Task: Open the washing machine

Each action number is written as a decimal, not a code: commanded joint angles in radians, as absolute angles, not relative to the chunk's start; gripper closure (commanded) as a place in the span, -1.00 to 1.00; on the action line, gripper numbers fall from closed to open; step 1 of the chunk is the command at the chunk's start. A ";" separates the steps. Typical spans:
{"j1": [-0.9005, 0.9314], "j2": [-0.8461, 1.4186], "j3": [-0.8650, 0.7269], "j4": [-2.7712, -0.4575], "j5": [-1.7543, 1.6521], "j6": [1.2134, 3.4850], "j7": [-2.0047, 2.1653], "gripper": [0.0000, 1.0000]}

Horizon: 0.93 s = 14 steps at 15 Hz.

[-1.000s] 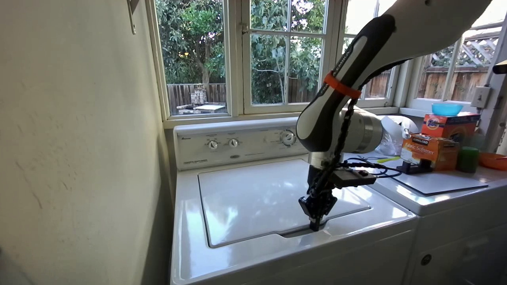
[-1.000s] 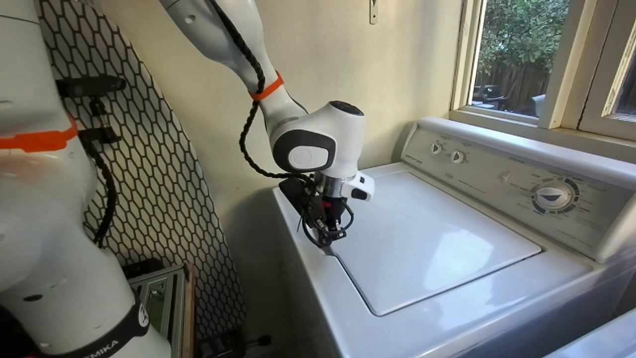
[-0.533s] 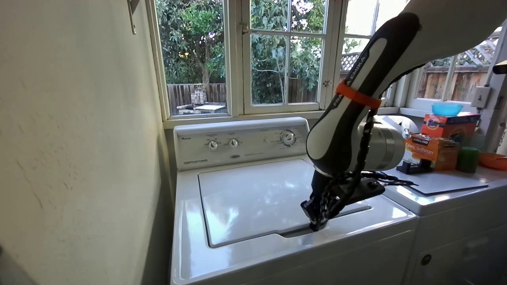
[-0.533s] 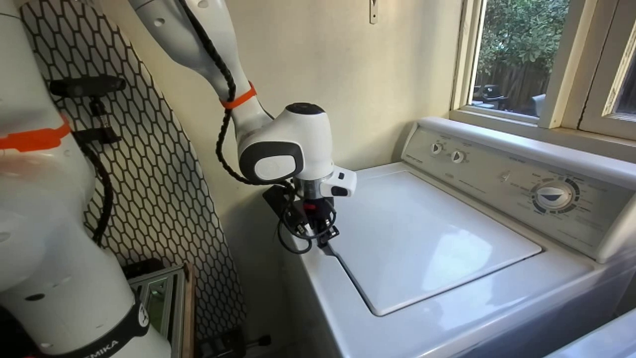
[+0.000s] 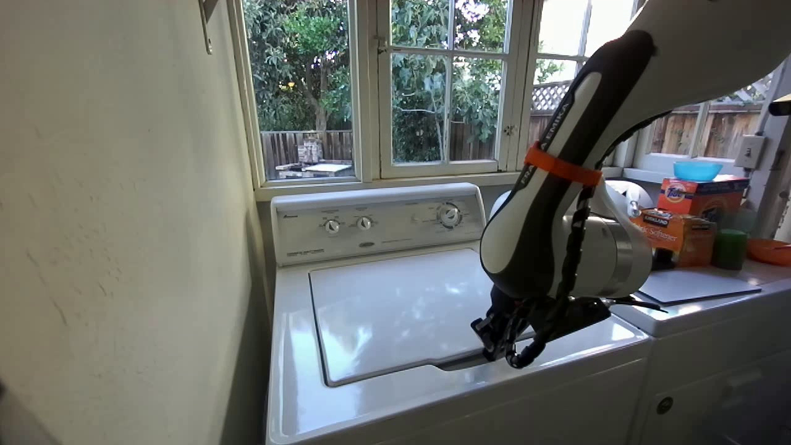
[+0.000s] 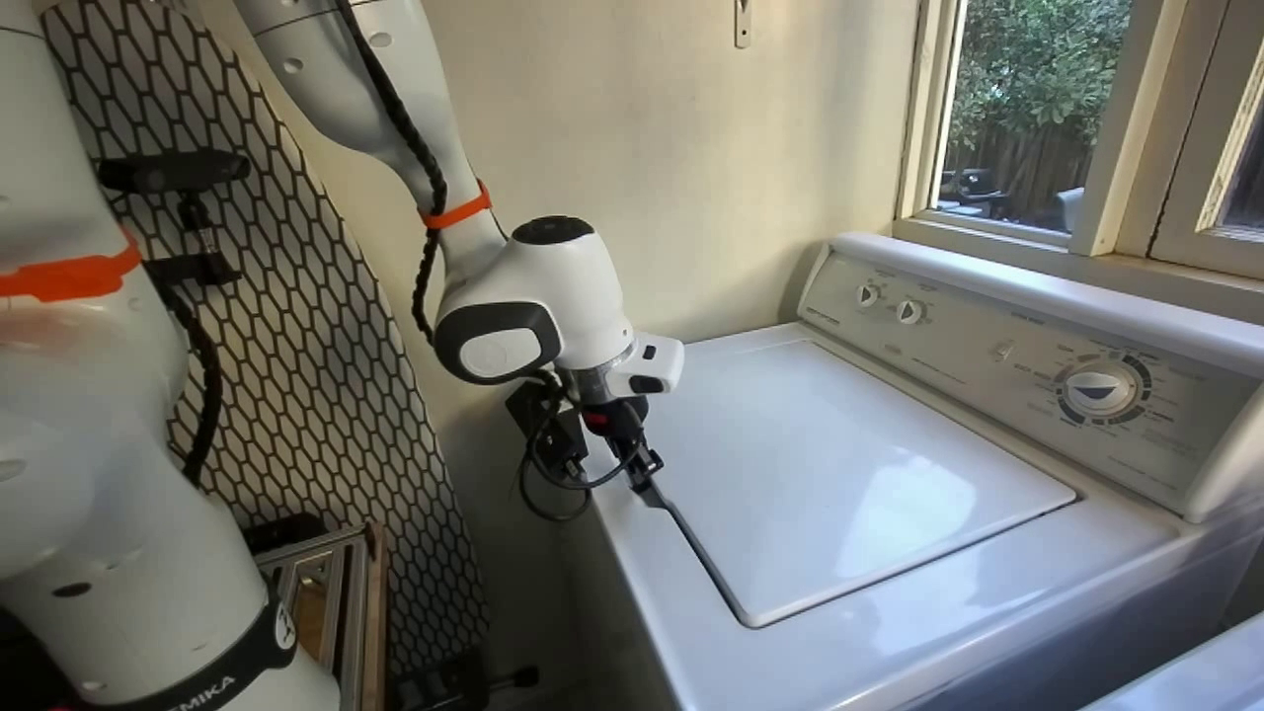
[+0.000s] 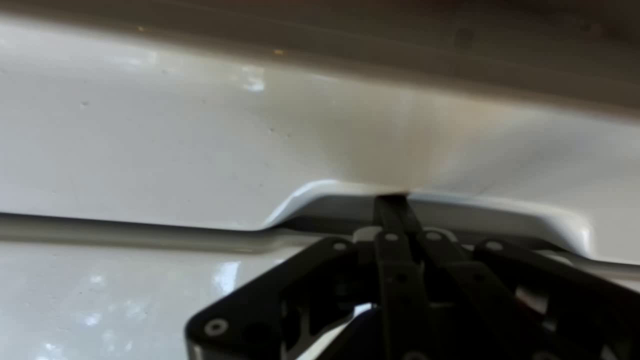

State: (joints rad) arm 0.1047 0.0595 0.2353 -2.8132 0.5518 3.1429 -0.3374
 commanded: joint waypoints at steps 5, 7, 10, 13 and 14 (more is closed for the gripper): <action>0.042 0.051 0.309 -2.770 0.707 3.266 -0.484 1.00; 0.035 0.028 0.308 -2.781 0.710 3.254 -0.505 1.00; 0.026 -0.005 0.315 -2.791 0.718 3.231 -0.520 1.00; 0.022 -0.027 0.319 -2.796 0.727 3.214 -0.534 1.00; 0.023 -0.037 0.318 -2.801 0.729 3.211 -0.536 1.00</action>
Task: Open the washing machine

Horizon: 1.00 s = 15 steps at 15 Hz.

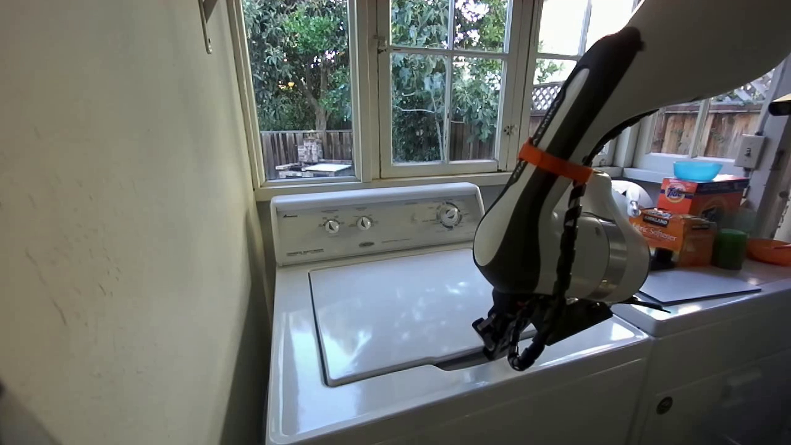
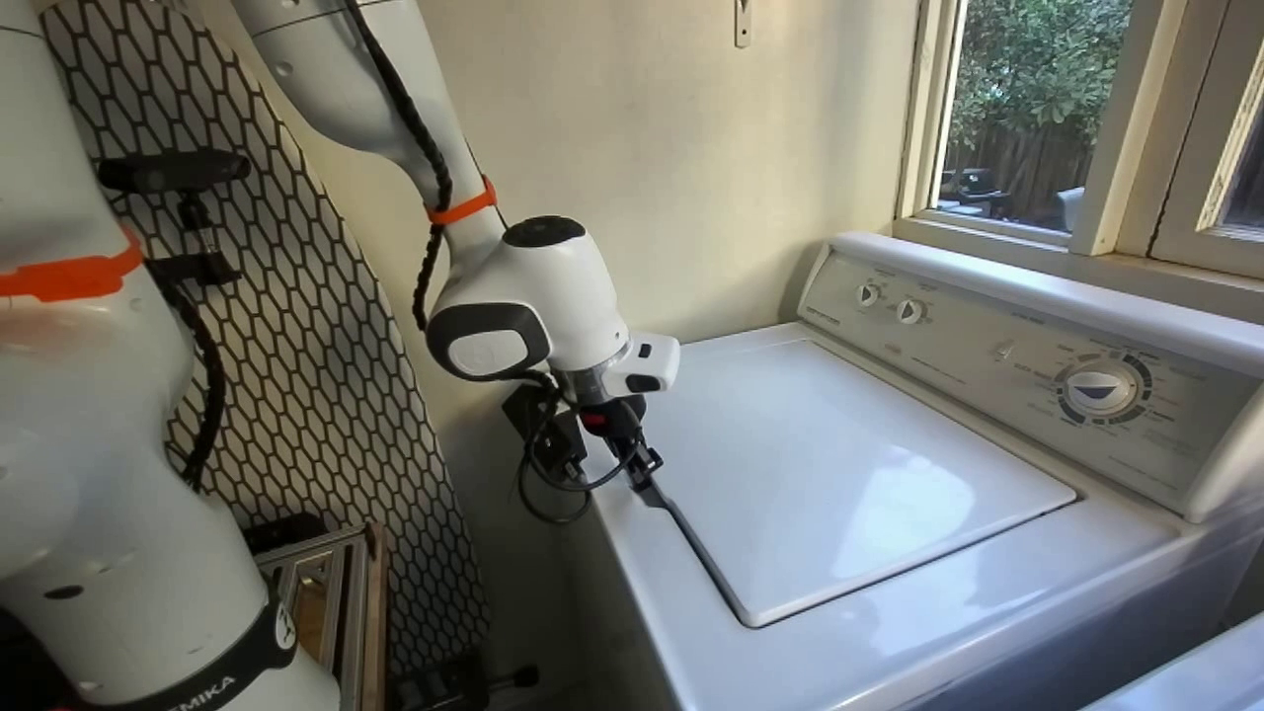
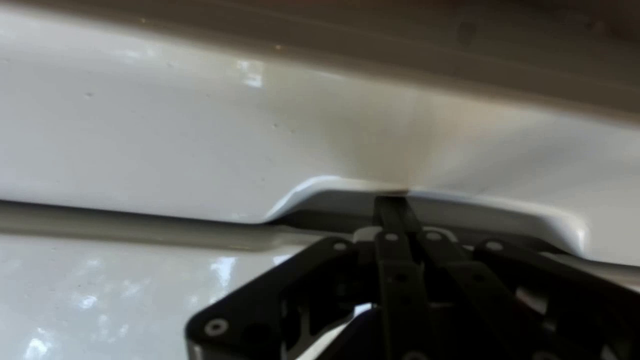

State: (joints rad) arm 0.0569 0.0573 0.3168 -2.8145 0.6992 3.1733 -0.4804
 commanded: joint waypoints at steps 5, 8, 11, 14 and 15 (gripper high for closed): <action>0.032 -0.084 0.306 -2.811 0.752 3.181 -0.561 1.00; 0.036 -0.117 0.293 -2.824 0.740 3.167 -0.569 1.00; 0.032 -0.150 0.286 -2.832 0.714 3.147 -0.566 1.00; 0.017 -0.174 0.283 -2.831 0.673 3.125 -0.550 1.00; 0.014 -0.181 0.283 -2.828 0.666 3.115 -0.547 1.00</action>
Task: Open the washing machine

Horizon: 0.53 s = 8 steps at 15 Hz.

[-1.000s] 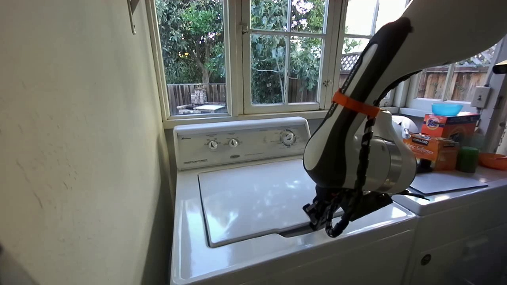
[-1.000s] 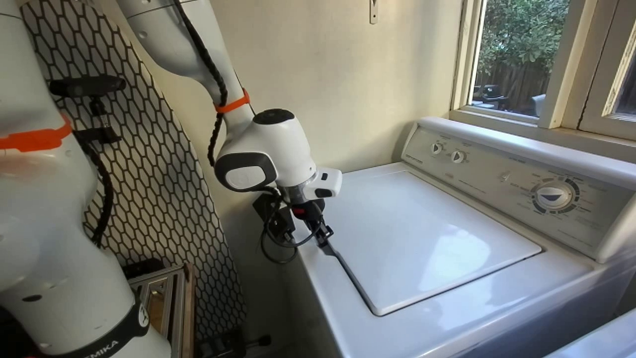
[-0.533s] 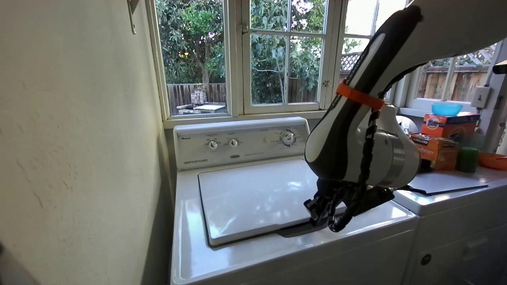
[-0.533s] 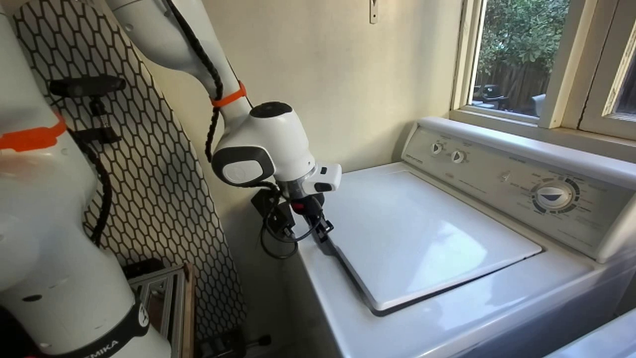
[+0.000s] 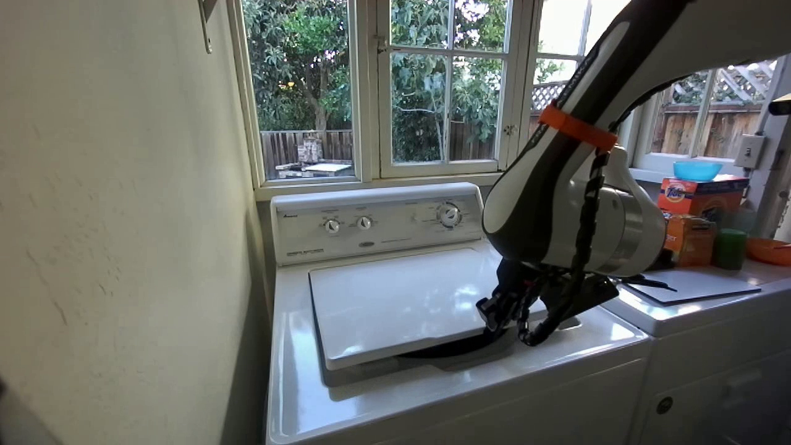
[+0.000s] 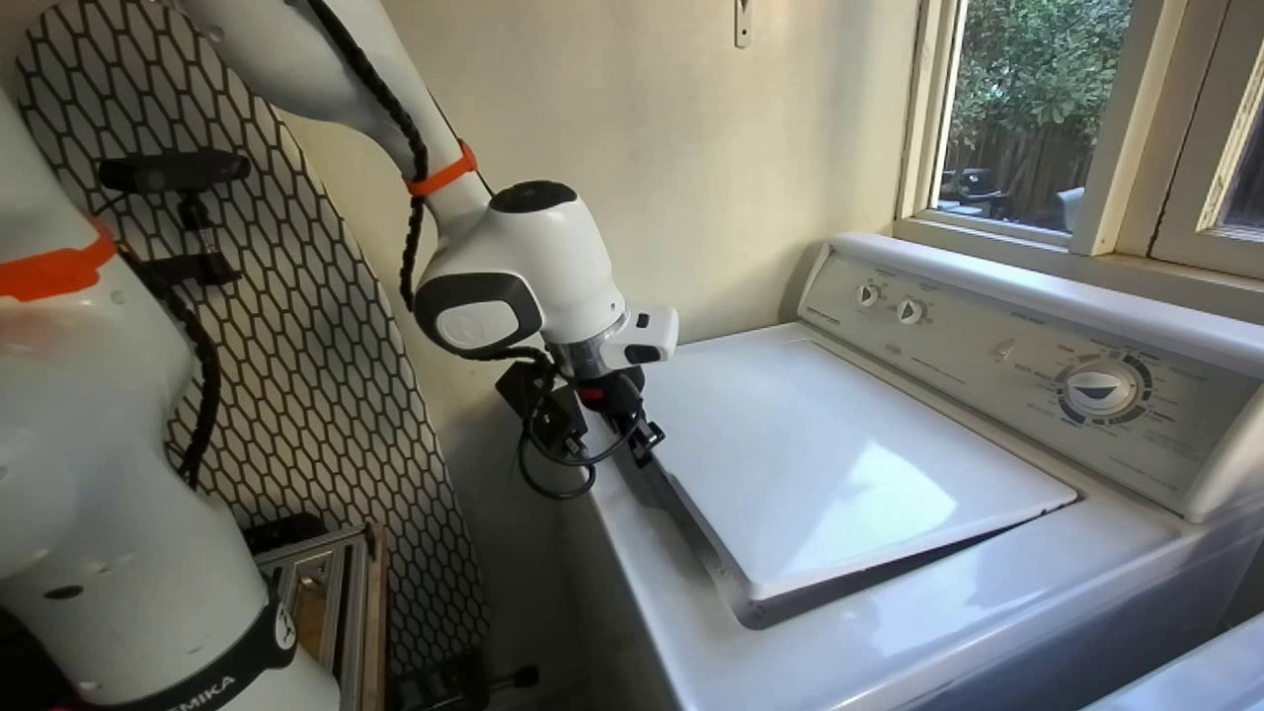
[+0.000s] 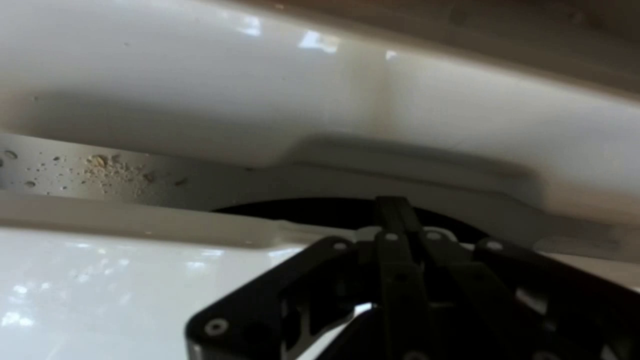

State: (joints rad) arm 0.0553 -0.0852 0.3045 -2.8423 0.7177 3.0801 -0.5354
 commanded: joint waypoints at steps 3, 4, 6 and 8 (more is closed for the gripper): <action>-0.013 -0.214 0.295 -2.821 0.611 3.071 -0.519 1.00; -0.022 -0.226 0.297 -2.817 0.591 3.051 -0.511 1.00; -0.038 -0.256 0.298 -2.801 0.561 2.999 -0.492 1.00; -0.049 -0.290 0.289 -2.772 0.557 2.925 -0.471 1.00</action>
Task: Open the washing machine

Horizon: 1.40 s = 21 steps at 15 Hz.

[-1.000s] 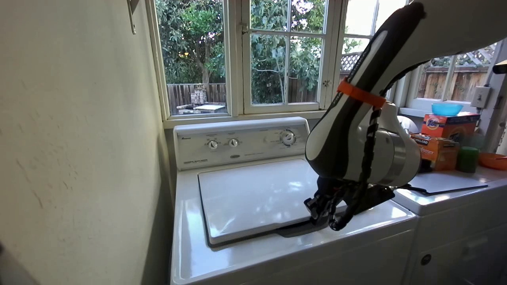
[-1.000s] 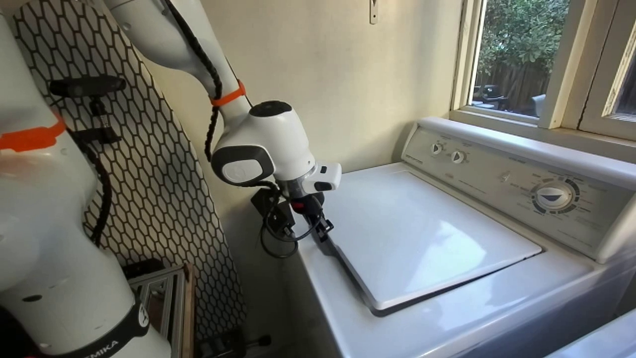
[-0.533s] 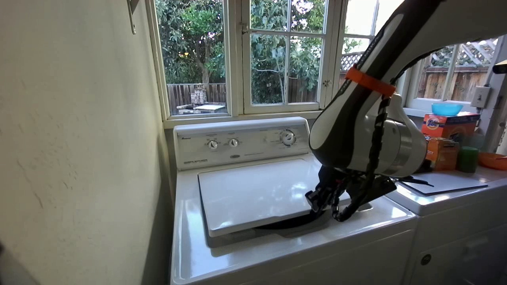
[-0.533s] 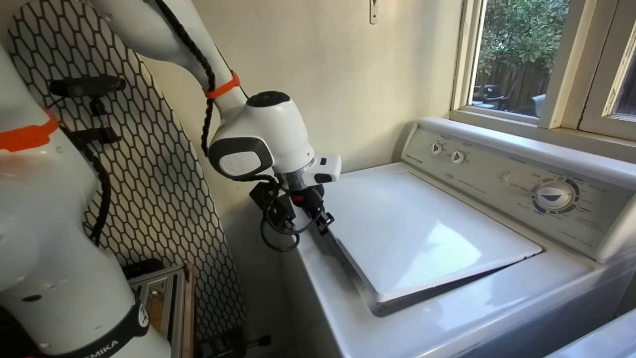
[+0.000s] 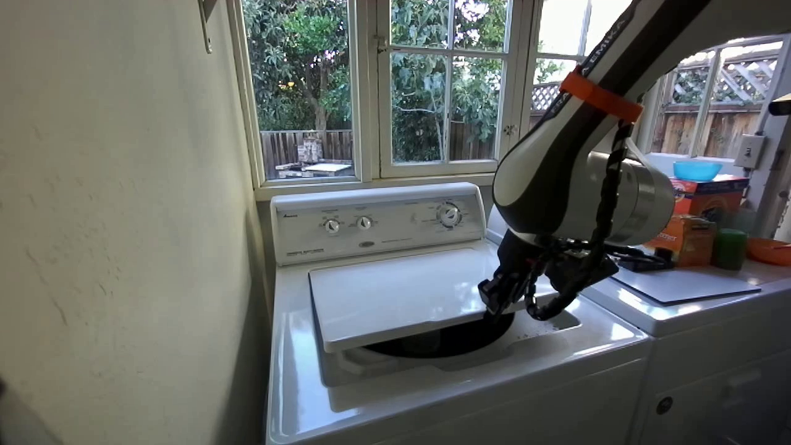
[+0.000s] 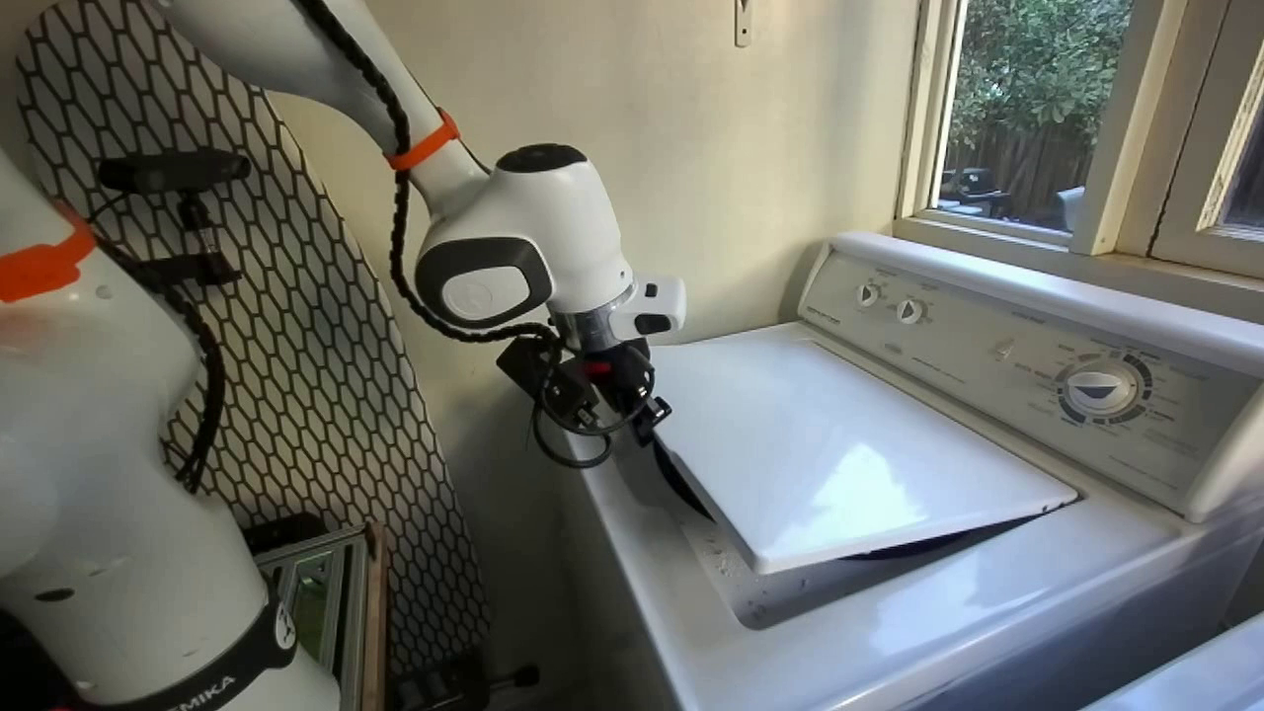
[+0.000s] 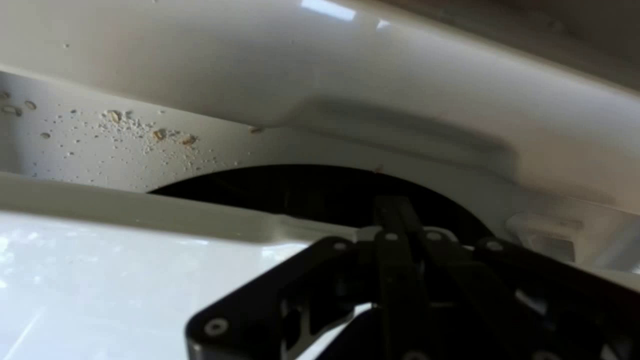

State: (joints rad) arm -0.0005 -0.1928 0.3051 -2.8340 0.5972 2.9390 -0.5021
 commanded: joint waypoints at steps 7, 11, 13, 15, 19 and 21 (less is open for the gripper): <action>0.109 -0.360 0.038 -2.671 0.371 2.756 -0.273 1.00; 0.131 -0.373 0.001 -2.628 0.342 2.789 -0.250 1.00; 0.172 -0.436 -0.002 -2.698 0.352 2.701 -0.241 0.98; 0.172 -0.441 -0.006 -2.679 0.349 2.702 -0.239 0.98; 0.172 -0.441 -0.007 -2.675 0.349 2.703 -0.238 0.98; 0.166 -0.428 0.000 -2.673 0.341 2.726 -0.229 1.00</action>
State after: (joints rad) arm 0.1472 -0.4418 0.0215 -2.6780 0.3770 2.6940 -0.2604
